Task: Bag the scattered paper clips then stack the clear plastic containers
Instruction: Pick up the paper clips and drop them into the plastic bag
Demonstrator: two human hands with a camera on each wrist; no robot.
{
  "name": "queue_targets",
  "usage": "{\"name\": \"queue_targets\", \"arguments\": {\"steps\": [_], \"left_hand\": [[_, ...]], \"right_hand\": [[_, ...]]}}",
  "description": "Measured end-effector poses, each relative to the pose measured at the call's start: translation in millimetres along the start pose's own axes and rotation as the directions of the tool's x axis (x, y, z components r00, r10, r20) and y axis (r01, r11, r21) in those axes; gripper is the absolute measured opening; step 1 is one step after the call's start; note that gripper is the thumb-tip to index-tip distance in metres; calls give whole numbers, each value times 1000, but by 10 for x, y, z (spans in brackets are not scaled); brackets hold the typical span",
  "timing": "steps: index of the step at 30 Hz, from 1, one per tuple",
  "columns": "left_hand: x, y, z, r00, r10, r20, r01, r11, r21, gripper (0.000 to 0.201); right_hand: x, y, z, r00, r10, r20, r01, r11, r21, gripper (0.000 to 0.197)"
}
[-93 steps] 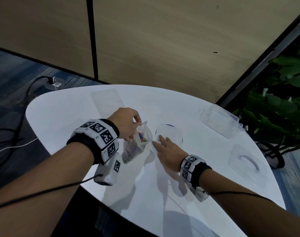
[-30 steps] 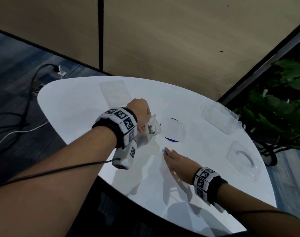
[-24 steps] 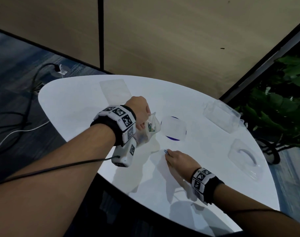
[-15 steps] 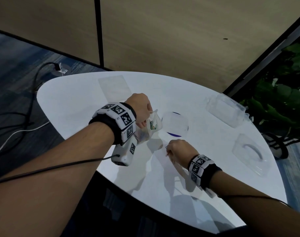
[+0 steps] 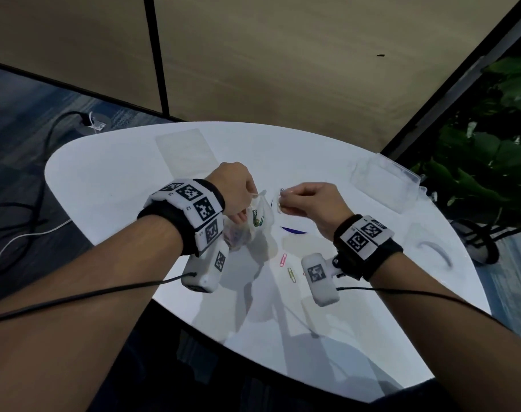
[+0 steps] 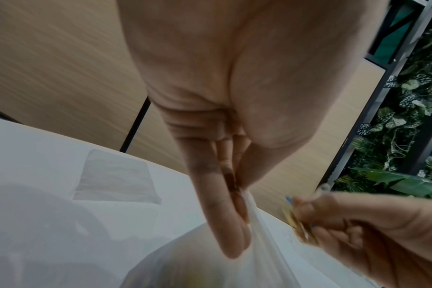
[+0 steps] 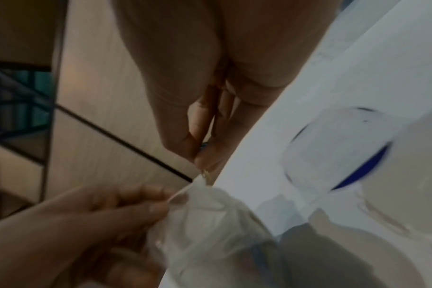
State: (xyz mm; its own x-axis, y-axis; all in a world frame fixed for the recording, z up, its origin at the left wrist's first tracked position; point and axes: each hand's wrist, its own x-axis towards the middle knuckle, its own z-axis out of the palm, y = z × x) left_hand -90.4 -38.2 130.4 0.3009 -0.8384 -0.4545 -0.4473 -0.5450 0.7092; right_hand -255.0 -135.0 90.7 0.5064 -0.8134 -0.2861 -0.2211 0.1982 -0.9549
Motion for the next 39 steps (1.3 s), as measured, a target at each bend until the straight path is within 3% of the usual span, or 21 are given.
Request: {"name": "queue_targets", "arguments": {"steps": [3,5,10,12,13,15,16,17,19,21,25,28,32,35,37,39], "left_hand": [[-7,-1,11,1000,6,-6,-6,1000,-2,19],[-14,-13,-5,1000,6,-12,-6,1000,6,18],[-13,-26,-43,1000,-9,-16,8,1000,-14,23],[-21,-24,-52,1000,-9,-9,9,1000,-9,23],[-26,-25,-55,1000,-8,-6,8,1000,-6,24],[-35,-29,-65,1000,-8,-5,8,1000,-2,22],[-41,-34,-72,1000,-8,-6,8,1000,-6,21],[-47,-39,-79,1000,-8,-9,8,1000,-12,20],[-59,-47,-96,1000,-7,-12,7,1000,-19,18],[-74,-54,-97,1000,-1,-8,0,1000,-24,18],[-106,-69,-105,1000,3,-9,-3,1000,-28,17],[-126,-73,-127,1000,0,-3,0,1000,-30,18],[-141,-67,-149,1000,-13,9,14,999,-31,19],[-144,-62,-168,1000,-22,12,23,999,-41,18],[-144,-60,-175,999,-26,19,27,999,-45,17],[-151,-59,-176,1000,-21,14,21,999,-40,18]], "right_hand": [[-80,-56,222,990,-106,93,124,966,-225,10],[-109,-33,299,981,-101,163,157,912,-379,16],[-98,-44,143,986,-111,128,136,970,-202,20],[-97,54,3,996,-82,39,90,954,-285,15],[-112,141,-98,1000,-28,-4,24,900,-435,13],[-189,393,-331,988,145,-53,-130,598,-791,19],[-260,537,-430,972,220,-81,-174,447,-878,31],[-340,668,-497,962,253,-105,-195,368,-909,45],[-488,891,-541,967,216,-131,-206,374,-904,64],[-603,1039,-475,984,111,-142,-177,449,-876,66],[-665,1194,-246,977,-93,-193,-108,564,-819,32],[-596,1227,-147,957,-144,-252,-117,604,-788,13],[-470,1215,-103,958,-94,-271,-161,603,-782,20],[-442,1176,9,969,-85,-233,-147,559,-816,29],[-461,1164,111,986,-76,-150,-99,457,-884,32],[-515,1150,219,991,-119,-61,-16,350,-936,19]]}}
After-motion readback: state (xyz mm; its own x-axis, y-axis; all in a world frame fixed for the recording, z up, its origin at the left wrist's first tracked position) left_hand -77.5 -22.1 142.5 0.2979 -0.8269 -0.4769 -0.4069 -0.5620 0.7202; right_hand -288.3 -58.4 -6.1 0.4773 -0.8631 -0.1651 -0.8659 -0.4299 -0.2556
